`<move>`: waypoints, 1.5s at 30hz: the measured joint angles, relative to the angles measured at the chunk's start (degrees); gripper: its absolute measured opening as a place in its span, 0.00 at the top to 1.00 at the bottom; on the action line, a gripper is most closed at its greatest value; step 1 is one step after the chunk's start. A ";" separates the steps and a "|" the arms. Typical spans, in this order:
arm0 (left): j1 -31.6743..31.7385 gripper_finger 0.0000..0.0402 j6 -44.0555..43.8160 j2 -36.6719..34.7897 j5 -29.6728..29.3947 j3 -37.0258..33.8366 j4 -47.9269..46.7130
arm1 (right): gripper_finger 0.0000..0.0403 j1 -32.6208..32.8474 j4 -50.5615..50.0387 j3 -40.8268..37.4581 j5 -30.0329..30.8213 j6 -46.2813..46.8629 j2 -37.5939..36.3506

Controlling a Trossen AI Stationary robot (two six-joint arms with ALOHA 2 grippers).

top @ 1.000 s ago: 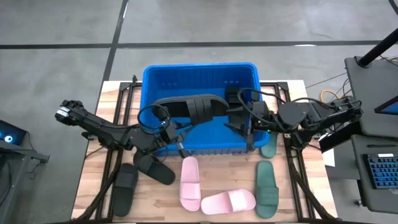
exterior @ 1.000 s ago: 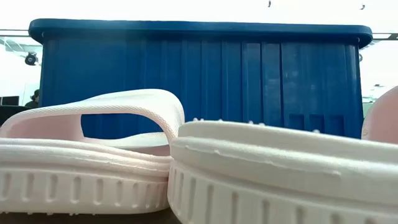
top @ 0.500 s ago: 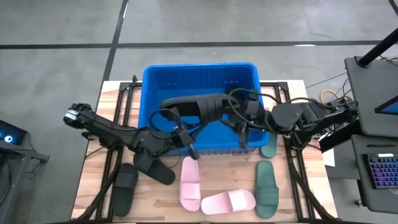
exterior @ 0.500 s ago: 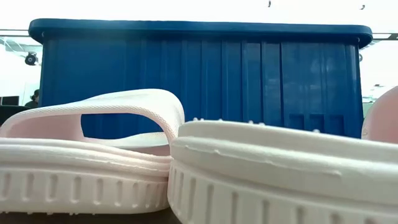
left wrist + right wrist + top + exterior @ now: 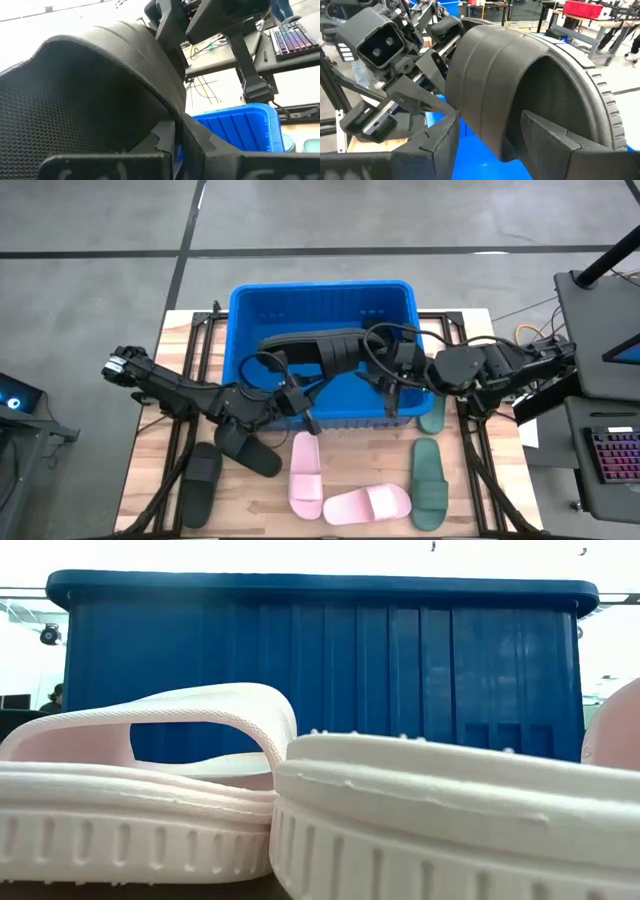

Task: Pick and place slides into bin
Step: Put the black slide into the blue bin

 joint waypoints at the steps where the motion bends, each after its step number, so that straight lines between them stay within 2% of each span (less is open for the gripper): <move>1: 0.08 1.00 -0.03 0.00 0.51 -0.12 0.81 | 0.50 0.00 0.32 0.00 0.00 0.41 0.12; 11: 0.47 1.00 -0.57 0.00 6.69 -0.27 2.81 | 0.50 0.00 4.67 -0.02 -0.43 -0.37 0.46; 16: 0.46 1.00 -0.75 0.00 7.41 -0.31 2.76 | 0.52 0.00 6.04 -0.04 -0.52 -0.39 0.46; 27: 0.38 1.00 -0.73 0.00 8.15 -0.26 2.43 | 0.72 -0.04 5.98 -0.07 -3.96 2.10 0.35; 35: 0.37 1.00 -0.73 0.00 8.44 -0.31 2.43 | 0.95 -0.09 5.88 -0.07 -4.25 1.64 0.32; 45: 0.43 1.00 -0.73 -0.02 8.43 -0.44 2.43 | 0.97 -0.11 5.79 -0.07 -3.44 1.95 0.40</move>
